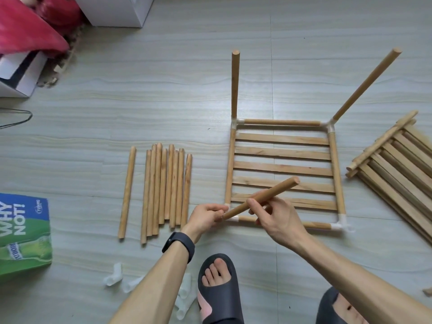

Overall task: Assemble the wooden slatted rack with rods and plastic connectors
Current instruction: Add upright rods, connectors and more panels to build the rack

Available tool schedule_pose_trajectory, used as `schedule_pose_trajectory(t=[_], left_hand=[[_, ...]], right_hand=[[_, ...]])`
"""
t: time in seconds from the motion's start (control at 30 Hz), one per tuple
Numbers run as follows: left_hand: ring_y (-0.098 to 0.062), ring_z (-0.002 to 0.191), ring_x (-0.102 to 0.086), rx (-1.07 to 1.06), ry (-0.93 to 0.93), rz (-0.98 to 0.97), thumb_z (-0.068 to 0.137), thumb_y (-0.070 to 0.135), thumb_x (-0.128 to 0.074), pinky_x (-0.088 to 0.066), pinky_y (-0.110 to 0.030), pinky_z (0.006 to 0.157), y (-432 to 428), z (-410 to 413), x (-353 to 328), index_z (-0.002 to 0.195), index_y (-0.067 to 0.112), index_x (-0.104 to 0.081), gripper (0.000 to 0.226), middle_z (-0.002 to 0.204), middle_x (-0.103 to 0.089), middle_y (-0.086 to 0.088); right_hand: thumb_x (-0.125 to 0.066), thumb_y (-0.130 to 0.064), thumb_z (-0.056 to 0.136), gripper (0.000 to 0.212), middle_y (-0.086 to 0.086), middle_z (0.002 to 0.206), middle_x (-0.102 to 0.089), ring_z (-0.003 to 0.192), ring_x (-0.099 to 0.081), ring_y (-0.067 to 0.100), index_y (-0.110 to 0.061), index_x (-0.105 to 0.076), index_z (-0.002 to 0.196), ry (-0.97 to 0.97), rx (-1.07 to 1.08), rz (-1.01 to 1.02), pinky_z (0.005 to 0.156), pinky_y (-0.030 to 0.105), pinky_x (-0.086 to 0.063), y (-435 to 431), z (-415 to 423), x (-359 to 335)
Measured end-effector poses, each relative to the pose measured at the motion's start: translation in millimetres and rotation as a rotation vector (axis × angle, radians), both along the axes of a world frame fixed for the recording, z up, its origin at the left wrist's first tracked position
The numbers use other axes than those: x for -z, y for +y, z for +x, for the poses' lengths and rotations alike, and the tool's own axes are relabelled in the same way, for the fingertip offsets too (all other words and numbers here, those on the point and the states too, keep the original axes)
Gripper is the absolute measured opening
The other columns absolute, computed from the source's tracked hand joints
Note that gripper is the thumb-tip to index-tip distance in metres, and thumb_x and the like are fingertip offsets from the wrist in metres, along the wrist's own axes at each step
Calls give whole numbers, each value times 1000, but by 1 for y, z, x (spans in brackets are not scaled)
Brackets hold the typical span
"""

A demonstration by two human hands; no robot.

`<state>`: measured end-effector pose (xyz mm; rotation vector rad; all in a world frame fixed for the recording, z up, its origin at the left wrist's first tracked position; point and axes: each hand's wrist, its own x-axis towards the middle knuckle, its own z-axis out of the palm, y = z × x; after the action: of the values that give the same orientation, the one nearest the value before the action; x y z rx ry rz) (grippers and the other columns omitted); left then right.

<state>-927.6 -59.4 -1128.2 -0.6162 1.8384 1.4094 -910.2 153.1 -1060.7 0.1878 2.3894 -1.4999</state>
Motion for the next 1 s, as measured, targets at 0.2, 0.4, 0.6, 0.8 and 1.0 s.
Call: schedule_pose_trajectory(t=[0.2, 0.4, 0.6, 0.8, 1.0], left_hand=[[-20, 107, -71, -25, -34, 30, 92, -3, -60, -54, -33, 98, -3, -2, 8, 112, 8, -76, 27, 107, -77, -7], [-17, 100, -70, 21, -37, 29, 96, 10, -61, -55, -35, 90, -17, -9, -27, 115, 15, -73, 23, 107, -76, -3], [-7, 109, -61, -22, 325, -114, 101, 28, -59, -45, -19, 80, -27, -30, -117, 122, 21, -68, 24, 116, -68, 6], [-8, 118, -56, 211, 579, -216, 98, 57, -41, -46, -33, 100, 10, -33, -172, 122, 26, -64, 45, 122, -65, 10], [-22, 114, -55, 426, 536, -424, 103, 47, -22, -44, -49, 101, 48, -18, -162, 112, 25, -67, 51, 116, -66, -1]], right_hand=[[-43, -58, 101, 34, -14, 97, -70, 79, -68, 12, -32, -64, 107, 431, -471, 453, 60, 31, -52, -19, 2, 4], [-39, -50, 99, 23, -8, 77, -64, 54, -62, 21, -28, -45, 107, 613, -610, 582, 41, 28, -23, -44, 1, -6], [-39, -52, 105, 32, -1, 99, -63, 83, -62, 30, -22, -49, 107, 441, -628, 534, 58, 35, -37, -46, 2, -12], [-37, -56, 104, 36, -6, 102, -61, 87, -60, 23, -23, -51, 110, 317, -591, 597, 64, 35, -38, -50, 2, -17], [-47, -57, 99, 39, -9, 125, -62, 108, -62, 19, -32, -56, 128, 70, -508, 516, 78, 36, -49, -40, 7, 5]])
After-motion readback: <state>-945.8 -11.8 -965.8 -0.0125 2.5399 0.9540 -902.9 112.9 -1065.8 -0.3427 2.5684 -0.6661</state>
